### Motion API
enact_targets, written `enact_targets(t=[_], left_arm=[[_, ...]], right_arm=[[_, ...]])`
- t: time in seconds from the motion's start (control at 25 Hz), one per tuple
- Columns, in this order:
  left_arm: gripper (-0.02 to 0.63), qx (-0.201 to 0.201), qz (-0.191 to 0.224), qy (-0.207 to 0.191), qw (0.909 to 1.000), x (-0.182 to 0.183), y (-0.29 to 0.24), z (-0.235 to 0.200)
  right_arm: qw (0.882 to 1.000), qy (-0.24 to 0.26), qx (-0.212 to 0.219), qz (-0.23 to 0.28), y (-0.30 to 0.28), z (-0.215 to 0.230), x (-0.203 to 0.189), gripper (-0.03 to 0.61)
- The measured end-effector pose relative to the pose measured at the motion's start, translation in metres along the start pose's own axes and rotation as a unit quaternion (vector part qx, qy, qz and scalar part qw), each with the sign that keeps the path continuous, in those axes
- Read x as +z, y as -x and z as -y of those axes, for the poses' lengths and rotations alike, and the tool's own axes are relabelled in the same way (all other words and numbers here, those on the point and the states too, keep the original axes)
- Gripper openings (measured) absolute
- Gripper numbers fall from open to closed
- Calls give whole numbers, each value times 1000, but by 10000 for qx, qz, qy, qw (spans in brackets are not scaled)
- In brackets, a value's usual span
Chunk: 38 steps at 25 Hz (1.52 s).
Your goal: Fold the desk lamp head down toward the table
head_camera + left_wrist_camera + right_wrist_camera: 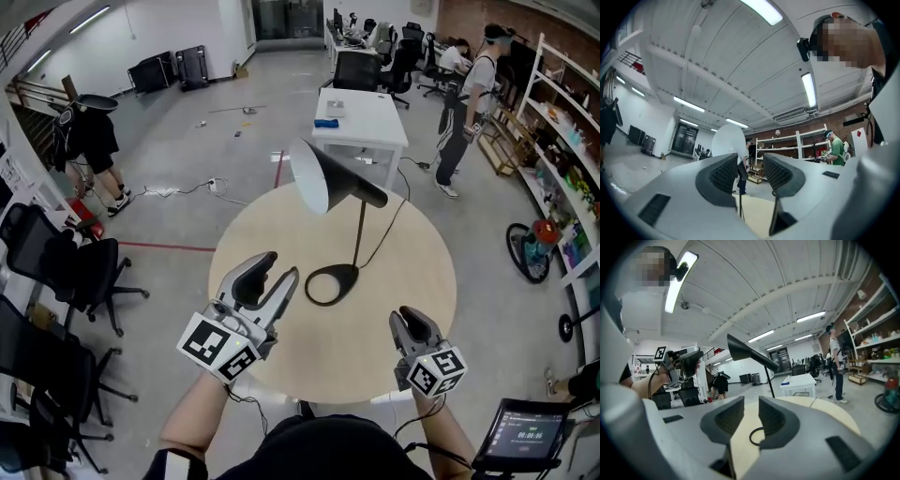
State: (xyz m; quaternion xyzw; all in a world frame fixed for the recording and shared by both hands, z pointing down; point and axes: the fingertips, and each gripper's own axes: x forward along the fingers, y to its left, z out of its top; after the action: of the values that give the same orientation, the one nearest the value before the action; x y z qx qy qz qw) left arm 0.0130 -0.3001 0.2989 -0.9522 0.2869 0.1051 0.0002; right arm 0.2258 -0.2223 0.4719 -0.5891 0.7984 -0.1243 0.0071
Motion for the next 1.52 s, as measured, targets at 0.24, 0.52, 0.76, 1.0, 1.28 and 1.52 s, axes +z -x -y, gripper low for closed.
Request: enact_targets(t=[0.24, 0.52, 0.76, 1.0, 1.28, 1.52], left_arm=[[160, -194, 198, 147, 9995, 55, -42, -40], [256, -446, 49, -120, 9989, 105, -95, -50], [256, -691, -503, 1, 9963, 109, -154, -68], [256, -512, -892, 406, 9939, 92, -164, -94], [256, -148, -1030, 346, 9940, 83, -149, -110], [256, -182, -983, 568, 9934, 82, -143, -112]], right_arm=[[9990, 75, 100, 422, -39, 10, 61, 78], [9938, 298, 627, 865, -83, 13, 131, 155], [9860, 241, 1237, 1094, -135, 26, 177, 164], [9778, 19, 1759, 1138, -159, 22, 187, 164], [9779, -278, 1822, 986, -175, 32, 178, 164], [9790, -211, 1863, 803, -195, 42, 179, 164]])
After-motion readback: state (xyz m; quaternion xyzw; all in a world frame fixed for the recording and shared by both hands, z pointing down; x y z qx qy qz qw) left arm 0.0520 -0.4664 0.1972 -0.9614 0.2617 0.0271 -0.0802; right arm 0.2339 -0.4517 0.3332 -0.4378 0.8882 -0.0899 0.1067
